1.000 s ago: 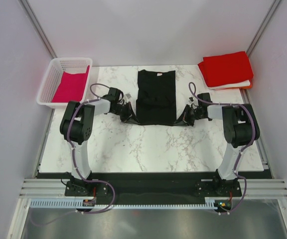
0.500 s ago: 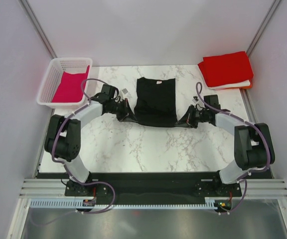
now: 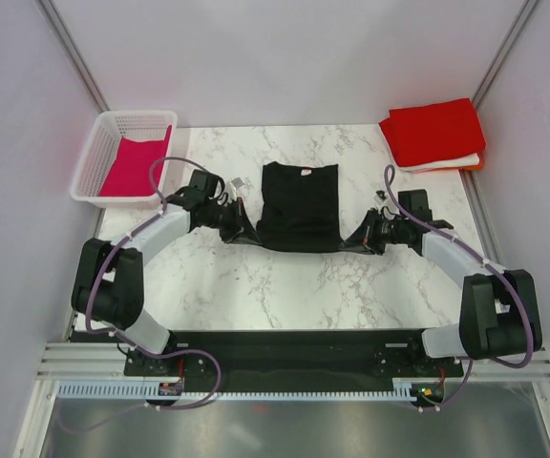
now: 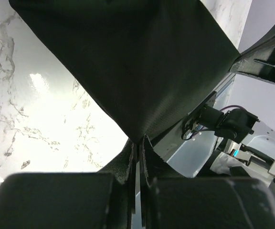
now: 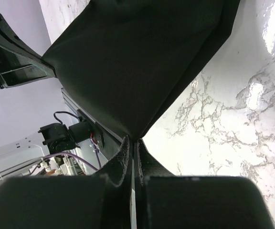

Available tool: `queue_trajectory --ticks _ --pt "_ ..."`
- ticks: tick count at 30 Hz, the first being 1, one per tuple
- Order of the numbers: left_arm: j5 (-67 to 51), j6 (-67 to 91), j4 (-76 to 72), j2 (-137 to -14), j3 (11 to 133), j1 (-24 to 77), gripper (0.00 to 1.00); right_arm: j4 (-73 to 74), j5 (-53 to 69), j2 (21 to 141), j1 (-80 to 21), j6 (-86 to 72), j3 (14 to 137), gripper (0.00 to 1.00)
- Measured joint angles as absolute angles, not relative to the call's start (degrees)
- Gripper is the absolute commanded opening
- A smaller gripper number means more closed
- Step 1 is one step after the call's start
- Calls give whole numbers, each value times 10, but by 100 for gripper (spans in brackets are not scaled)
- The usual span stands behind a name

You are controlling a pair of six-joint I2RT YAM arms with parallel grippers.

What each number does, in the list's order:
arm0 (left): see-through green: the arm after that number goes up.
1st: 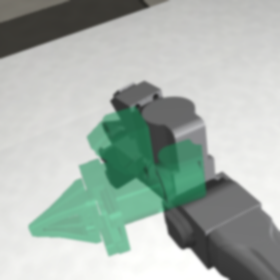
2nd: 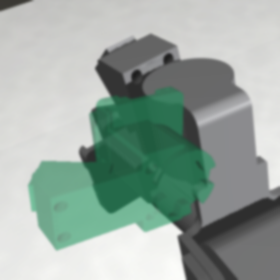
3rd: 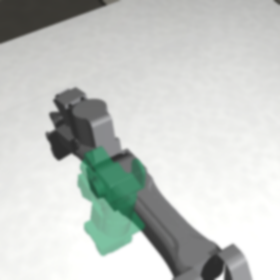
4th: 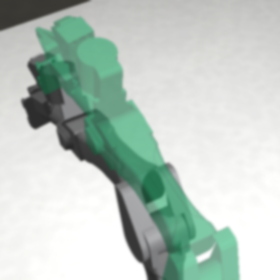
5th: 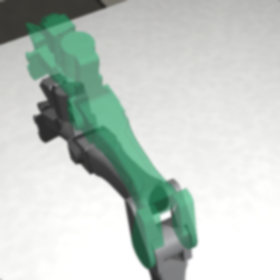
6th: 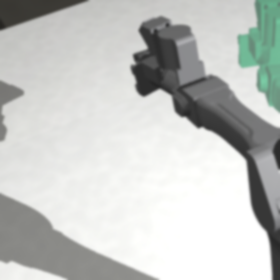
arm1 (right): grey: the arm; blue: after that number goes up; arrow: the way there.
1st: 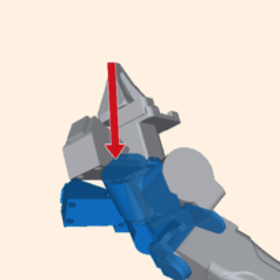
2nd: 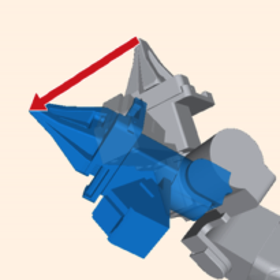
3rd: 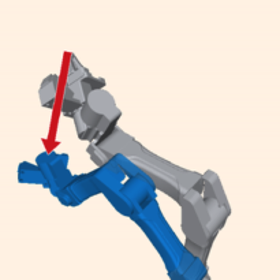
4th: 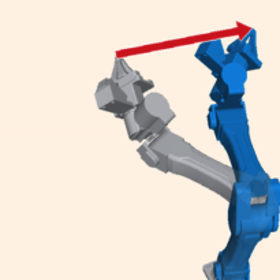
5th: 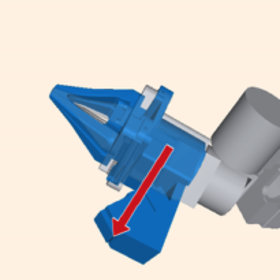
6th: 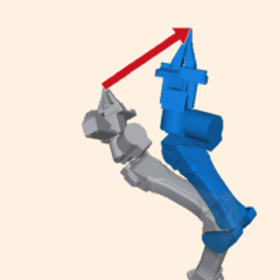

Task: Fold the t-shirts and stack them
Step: Fold the tshirt

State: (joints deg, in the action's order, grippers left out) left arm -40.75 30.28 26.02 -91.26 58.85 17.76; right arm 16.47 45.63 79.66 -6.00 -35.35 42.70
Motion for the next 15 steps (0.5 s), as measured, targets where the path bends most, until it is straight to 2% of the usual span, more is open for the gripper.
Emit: queue_trajectory --ticks 7,15 --pt "-402 288 265 -934 675 178 2 166 451 816 -56 -345 494 0" --pt "-375 244 249 -1067 885 177 2 129 435 971 -33 -334 677 0"
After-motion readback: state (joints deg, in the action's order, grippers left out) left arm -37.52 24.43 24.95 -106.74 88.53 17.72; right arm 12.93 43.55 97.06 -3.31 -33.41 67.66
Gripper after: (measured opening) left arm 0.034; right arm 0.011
